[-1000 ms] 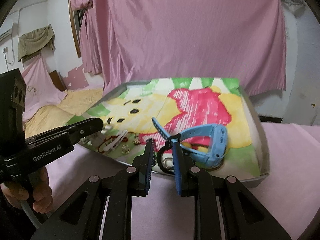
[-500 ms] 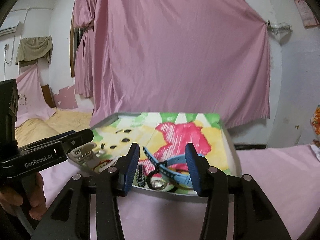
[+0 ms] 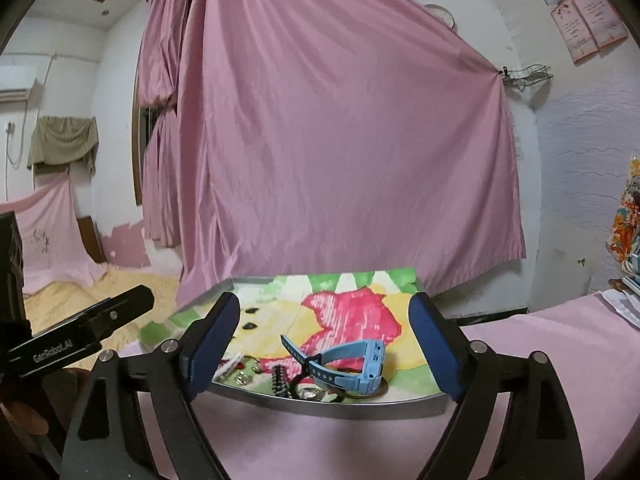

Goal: Organize jewelry

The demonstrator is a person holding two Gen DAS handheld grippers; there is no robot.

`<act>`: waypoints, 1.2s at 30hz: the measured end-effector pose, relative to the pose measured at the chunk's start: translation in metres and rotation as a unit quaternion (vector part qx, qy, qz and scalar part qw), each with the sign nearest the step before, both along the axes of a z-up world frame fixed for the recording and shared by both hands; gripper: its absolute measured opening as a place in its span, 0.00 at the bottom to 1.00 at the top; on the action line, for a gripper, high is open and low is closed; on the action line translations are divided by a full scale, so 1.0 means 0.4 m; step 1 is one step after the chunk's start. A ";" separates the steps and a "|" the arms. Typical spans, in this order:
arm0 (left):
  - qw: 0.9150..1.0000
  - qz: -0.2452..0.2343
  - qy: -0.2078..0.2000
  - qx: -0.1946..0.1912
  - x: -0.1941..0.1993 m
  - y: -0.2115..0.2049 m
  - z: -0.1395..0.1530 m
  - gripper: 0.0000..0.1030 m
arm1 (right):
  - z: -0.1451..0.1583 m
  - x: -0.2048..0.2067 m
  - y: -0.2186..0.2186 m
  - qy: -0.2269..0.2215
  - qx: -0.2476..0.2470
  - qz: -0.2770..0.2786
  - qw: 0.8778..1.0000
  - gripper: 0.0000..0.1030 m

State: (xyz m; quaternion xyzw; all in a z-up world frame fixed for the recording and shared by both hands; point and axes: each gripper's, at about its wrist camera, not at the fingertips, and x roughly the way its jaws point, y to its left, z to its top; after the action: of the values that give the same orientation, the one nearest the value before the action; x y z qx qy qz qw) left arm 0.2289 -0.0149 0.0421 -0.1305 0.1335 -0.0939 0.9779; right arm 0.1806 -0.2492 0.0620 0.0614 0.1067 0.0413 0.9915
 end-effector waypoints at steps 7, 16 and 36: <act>1.000 0.010 -0.016 0.004 -0.083 0.000 0.023 1.00 | 0.019 -0.064 0.003 -0.013 0.006 0.007 1.000 0.92; 0.999 0.032 -0.030 0.008 -0.198 0.028 0.034 1.00 | 0.034 -0.182 0.006 -0.037 0.004 0.005 0.999 0.98; 0.997 0.048 -0.032 0.055 -0.453 0.049 0.022 1.00 | 0.011 -0.446 0.005 -0.043 -0.007 -0.004 0.999 0.98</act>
State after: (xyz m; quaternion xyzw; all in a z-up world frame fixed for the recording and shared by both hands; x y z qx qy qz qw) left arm 0.0478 0.0049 0.0508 -0.0799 0.1006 -0.0435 0.9908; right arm 0.0021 -0.2472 0.0664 0.0531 0.0642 0.0390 0.9958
